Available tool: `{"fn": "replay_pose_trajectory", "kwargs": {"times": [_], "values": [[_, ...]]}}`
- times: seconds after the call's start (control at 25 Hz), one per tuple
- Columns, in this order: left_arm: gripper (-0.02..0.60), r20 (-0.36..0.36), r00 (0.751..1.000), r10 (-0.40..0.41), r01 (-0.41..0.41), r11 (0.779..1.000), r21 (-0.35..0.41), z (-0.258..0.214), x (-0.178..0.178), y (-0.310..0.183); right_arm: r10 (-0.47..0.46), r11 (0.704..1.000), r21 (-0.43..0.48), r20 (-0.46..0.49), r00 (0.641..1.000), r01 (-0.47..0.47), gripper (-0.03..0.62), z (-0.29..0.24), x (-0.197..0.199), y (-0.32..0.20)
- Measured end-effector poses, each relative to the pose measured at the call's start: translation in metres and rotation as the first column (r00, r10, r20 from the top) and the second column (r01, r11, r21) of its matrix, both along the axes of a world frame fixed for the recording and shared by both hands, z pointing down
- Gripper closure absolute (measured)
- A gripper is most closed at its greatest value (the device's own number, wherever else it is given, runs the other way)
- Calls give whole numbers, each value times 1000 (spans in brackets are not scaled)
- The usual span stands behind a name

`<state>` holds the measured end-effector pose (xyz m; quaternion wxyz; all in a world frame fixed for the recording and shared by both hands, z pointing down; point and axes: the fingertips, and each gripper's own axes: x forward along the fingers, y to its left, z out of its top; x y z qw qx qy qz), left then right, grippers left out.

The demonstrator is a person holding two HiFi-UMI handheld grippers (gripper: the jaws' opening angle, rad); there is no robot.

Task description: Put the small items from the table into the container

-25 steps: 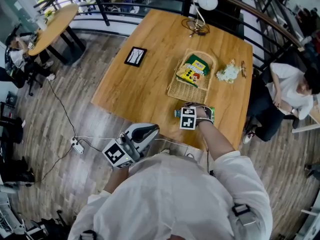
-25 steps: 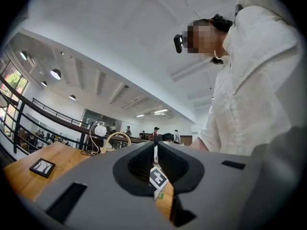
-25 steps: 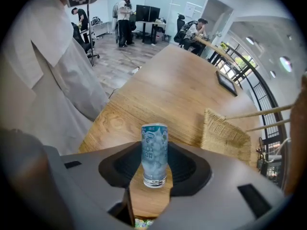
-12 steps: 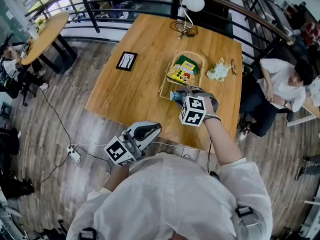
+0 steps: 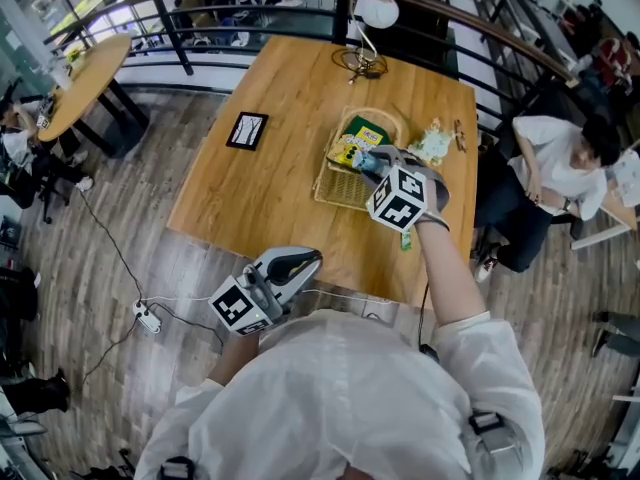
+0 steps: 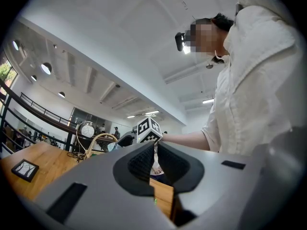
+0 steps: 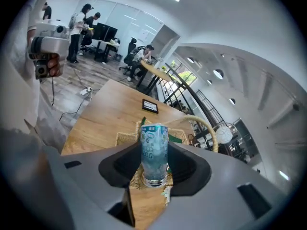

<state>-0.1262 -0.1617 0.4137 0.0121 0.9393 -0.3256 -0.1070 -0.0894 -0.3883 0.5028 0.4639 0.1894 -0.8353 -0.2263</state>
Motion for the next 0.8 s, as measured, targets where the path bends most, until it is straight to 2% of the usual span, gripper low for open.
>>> {"fn": "replay_pose_trajectory", "kwargs": {"times": [0.12,0.32,0.68,0.8], "values": [[571,-2,1000,1,-1,1000,-1,-1,0,0,108,994,-5,59,992,-108,419,-5,3,-26],[571,-3,1000,2,-2,1000,-3,-1,2,1,205,979,-41,145,968,-201,399,-2,0,-47],[574,7,1000,-17,17,1000,1,1,0,-3,208,978,-8,148,967,-209,398,-5,16,-42],[574,-24,1000,5,-5,1000,2,-4,2,-2,221,975,-8,163,962,-222,398,-7,23,-42]]}}
